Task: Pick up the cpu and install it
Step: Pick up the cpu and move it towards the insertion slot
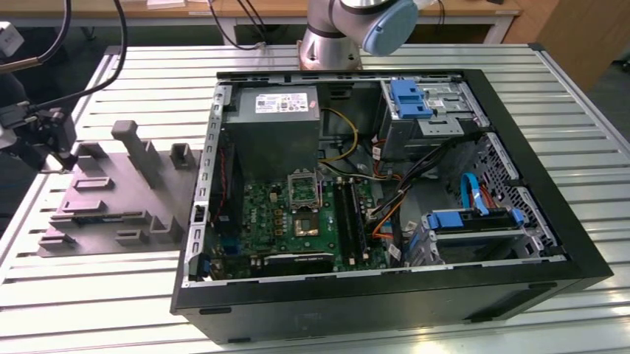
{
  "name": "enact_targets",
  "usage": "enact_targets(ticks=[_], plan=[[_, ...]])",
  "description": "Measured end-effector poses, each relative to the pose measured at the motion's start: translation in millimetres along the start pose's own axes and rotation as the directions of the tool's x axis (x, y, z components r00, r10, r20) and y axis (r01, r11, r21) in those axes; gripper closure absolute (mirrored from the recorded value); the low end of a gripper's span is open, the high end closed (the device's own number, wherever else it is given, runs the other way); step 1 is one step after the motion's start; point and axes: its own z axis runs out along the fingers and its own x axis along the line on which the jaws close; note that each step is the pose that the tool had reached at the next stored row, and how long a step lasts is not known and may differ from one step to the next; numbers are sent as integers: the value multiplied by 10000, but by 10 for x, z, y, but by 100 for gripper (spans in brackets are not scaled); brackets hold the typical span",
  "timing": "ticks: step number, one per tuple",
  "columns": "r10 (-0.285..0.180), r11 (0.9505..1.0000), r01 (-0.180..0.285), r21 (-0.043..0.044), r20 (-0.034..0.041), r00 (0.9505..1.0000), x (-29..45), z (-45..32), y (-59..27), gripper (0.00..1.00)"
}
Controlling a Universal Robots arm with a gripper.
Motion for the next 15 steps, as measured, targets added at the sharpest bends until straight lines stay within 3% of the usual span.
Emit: enact_targets(ticks=[15], plan=[[-1, 10000, 1, 1, -1, 10000, -1, -50, 1, 53]])
